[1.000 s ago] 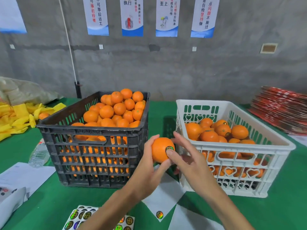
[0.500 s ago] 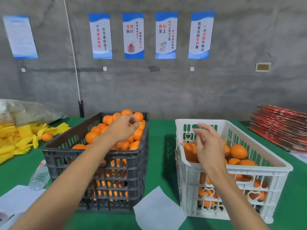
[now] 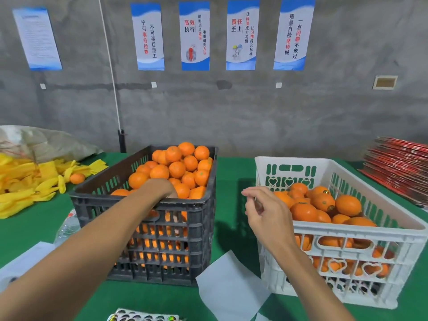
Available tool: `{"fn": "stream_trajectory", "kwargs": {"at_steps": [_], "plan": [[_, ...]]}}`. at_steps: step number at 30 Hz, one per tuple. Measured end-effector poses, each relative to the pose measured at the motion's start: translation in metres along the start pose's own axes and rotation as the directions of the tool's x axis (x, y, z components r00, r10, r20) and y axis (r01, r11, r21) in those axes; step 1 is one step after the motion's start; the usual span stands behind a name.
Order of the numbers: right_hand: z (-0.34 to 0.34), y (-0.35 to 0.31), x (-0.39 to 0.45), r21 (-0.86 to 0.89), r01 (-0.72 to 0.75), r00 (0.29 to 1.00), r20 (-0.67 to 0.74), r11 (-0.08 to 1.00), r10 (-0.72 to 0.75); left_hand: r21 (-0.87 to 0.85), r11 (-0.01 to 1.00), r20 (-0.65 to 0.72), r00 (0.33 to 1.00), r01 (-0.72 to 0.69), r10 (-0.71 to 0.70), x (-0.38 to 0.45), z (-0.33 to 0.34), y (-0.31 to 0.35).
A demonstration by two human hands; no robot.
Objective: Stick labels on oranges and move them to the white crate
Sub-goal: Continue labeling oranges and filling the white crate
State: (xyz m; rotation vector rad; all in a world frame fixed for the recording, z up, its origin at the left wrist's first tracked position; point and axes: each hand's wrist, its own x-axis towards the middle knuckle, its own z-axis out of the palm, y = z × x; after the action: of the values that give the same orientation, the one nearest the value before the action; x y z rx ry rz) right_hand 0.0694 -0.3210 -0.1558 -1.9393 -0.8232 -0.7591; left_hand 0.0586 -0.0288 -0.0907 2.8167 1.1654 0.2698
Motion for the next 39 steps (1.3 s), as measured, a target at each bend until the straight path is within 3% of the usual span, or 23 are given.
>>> {"fn": "stream_trajectory", "kwargs": {"at_steps": [2, 3, 4, 5, 6, 7, 9, 11, 13, 14, 17, 19, 21, 23, 25, 28, 31, 36, 39], "plan": [[0.002, -0.001, 0.0, 0.009, -0.007, 1.0, -0.004, 1.0, 0.007, 0.036, 0.994, 0.261, 0.962, -0.099, 0.086, -0.005, -0.009, -0.003], [0.003, -0.002, -0.001, 0.029, -0.007, 1.0, 0.0, 1.0, 0.007, 0.069, 0.979, 0.464, 0.875, -0.193, 0.14, -0.009, -0.013, -0.004], [0.004, -0.002, -0.002, 0.058, -0.005, 1.0, 0.009, 0.998, 0.005, 0.082, 0.965, 0.565, 0.809, -0.248, 0.16, -0.005, -0.01, -0.006], [0.006, -0.002, -0.002, 0.093, -0.002, 1.0, 0.022, 0.996, 0.0, 0.091, 0.939, 0.573, 0.788, -0.332, 0.223, -0.006, -0.01, -0.007], [0.007, -0.003, -0.002, 0.129, 0.001, 0.999, 0.036, 0.992, -0.005, 0.015, 0.94, 0.517, 0.807, -0.342, 0.285, -0.008, -0.011, -0.007], [0.01, -0.005, -0.002, 0.164, 0.0, 0.998, 0.055, 0.986, -0.009, -0.091, 0.926, 0.37, 0.851, -0.365, 0.372, -0.011, -0.012, -0.007], [0.014, -0.012, 0.003, 0.223, -0.002, 0.994, 0.105, 0.975, -0.022, -0.372, 0.832, -0.068, 0.906, -0.411, 0.417, -0.024, -0.013, 0.001], [0.018, -0.023, 0.008, 0.269, 0.029, 0.988, 0.139, 0.963, -0.069, -0.602, 0.586, -0.362, 0.839, -0.543, 0.405, -0.051, -0.011, 0.013], [0.021, -0.033, 0.012, 0.322, 0.057, 0.99, 0.103, 0.945, -0.095, -0.692, 0.308, -0.507, 0.744, -0.652, 0.436, -0.084, -0.007, 0.028], [0.021, -0.035, 0.012, 0.343, 0.058, 0.995, 0.057, 0.937, -0.083, -0.667, 0.232, -0.565, 0.683, -0.708, 0.463, -0.099, -0.002, 0.033], [0.018, -0.03, -0.003, 0.352, 0.07, 0.996, -0.072, 0.933, -0.047, -0.463, 0.179, -0.724, 0.487, -0.868, 0.488, -0.137, 0.033, 0.042], [0.018, -0.015, -0.029, 0.328, 0.064, 0.998, -0.03, 0.943, -0.057, -0.459, 0.147, -0.735, 0.468, -0.876, 0.491, -0.157, 0.068, 0.042], [0.02, 0.001, -0.056, 0.302, -0.019, 0.994, 0.105, 0.953, -0.013, -0.538, 0.157, -0.664, 0.531, -0.828, 0.527, -0.167, 0.104, 0.039], [0.026, 0.019, -0.084, 0.247, -0.136, 0.961, 0.269, 0.959, 0.067, -0.662, 0.239, -0.479, 0.646, -0.711, 0.595, -0.173, 0.139, 0.032], [0.03, 0.035, -0.111, 0.143, -0.185, 0.91, 0.399, 0.972, 0.115, -0.717, 0.353, -0.276, 0.709, -0.601, 0.649, -0.178, 0.168, 0.025], [0.03, 0.048, -0.146, 0.035, -0.102, 0.863, 0.499, 0.994, 0.071, -0.667, 0.481, -0.132, 0.726, -0.569, 0.675, -0.186, 0.206, 0.013], [0.028, 0.057, -0.169, -0.02, -0.041, 0.817, 0.576, 0.999, 0.045, -0.605, 0.556, -0.091, 0.742, -0.571, 0.664, -0.19, 0.226, 0.004], [0.031, 0.064, -0.183, 0.066, 0.07, 0.714, 0.693, 0.995, -0.096, -0.518, 0.574, -0.107, 0.714, -0.634, 0.692, -0.191, 0.229, 0.009], [0.034, 0.065, -0.183, 0.141, 0.023, 0.714, 0.69, 0.99, -0.115, -0.548, 0.57, -0.1, 0.724, -0.613, 0.682, -0.192, 0.229, 0.007]]}}
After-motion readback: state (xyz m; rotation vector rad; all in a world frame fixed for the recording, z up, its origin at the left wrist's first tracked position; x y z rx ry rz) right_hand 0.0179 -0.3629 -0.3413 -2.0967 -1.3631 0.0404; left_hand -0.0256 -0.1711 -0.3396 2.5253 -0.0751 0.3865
